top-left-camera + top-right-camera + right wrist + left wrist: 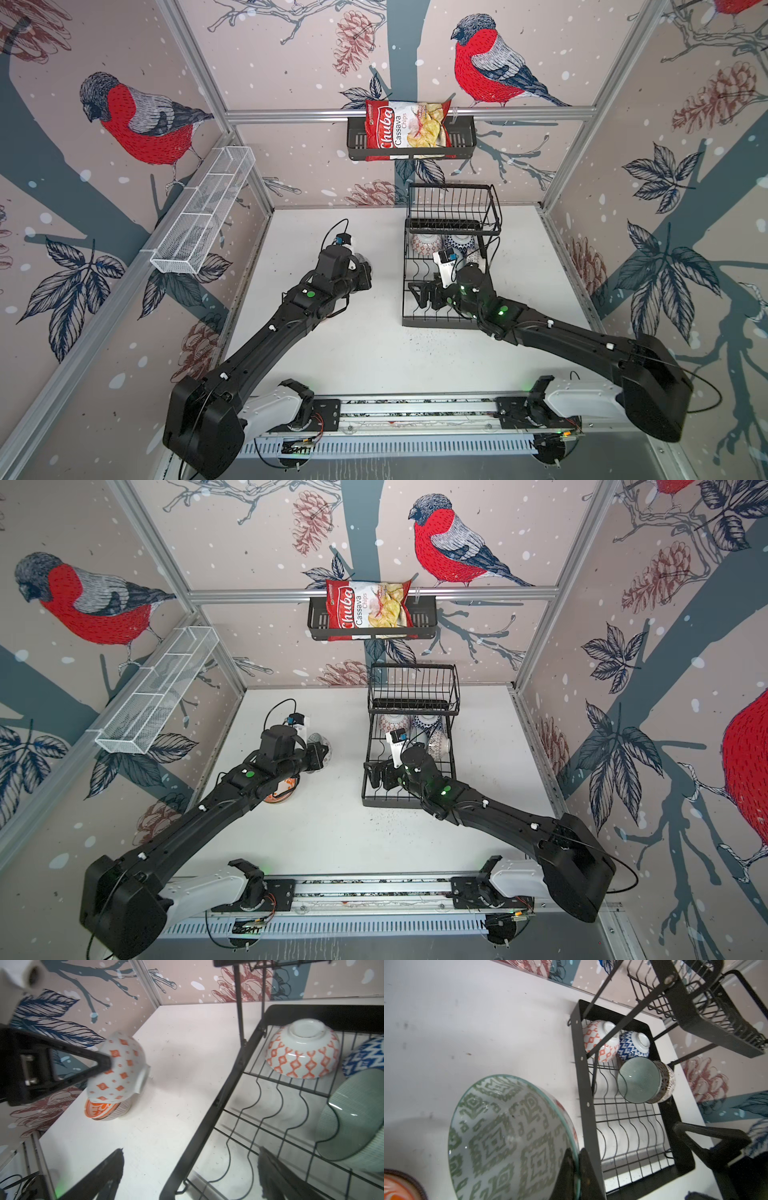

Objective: Load bowls into a dish rack
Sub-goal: Pick up the bowl from the stack of bowls, then place the bowl in the dish rack.

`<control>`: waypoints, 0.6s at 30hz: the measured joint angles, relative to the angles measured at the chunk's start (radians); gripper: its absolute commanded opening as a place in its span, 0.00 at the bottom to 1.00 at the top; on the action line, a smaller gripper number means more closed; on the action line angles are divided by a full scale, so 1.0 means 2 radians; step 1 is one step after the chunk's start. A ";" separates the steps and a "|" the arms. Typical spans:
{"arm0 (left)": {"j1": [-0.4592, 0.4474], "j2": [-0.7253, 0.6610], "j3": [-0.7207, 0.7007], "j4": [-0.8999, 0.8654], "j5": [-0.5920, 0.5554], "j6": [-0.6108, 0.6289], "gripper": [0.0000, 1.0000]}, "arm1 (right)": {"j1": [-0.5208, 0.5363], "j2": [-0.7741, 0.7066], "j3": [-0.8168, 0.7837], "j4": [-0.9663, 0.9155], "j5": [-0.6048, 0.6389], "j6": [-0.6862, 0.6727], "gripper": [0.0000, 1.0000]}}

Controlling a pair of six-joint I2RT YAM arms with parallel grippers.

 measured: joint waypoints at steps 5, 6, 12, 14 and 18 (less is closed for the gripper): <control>-0.005 0.011 -0.001 0.037 0.043 -0.013 0.00 | 0.023 0.001 -0.012 0.032 -0.004 0.002 1.00; -0.006 0.012 -0.001 0.042 0.048 -0.015 0.00 | 0.027 0.001 -0.014 0.038 -0.004 0.002 1.00; -0.017 0.019 -0.001 0.073 0.076 -0.037 0.00 | 0.054 0.004 -0.021 0.083 0.000 0.002 0.99; -0.022 0.022 0.000 0.077 0.083 -0.039 0.00 | 0.058 0.007 -0.022 0.096 0.005 0.002 1.00; -0.035 0.025 0.002 0.086 0.086 -0.049 0.00 | 0.059 0.017 -0.021 0.111 0.016 0.003 1.00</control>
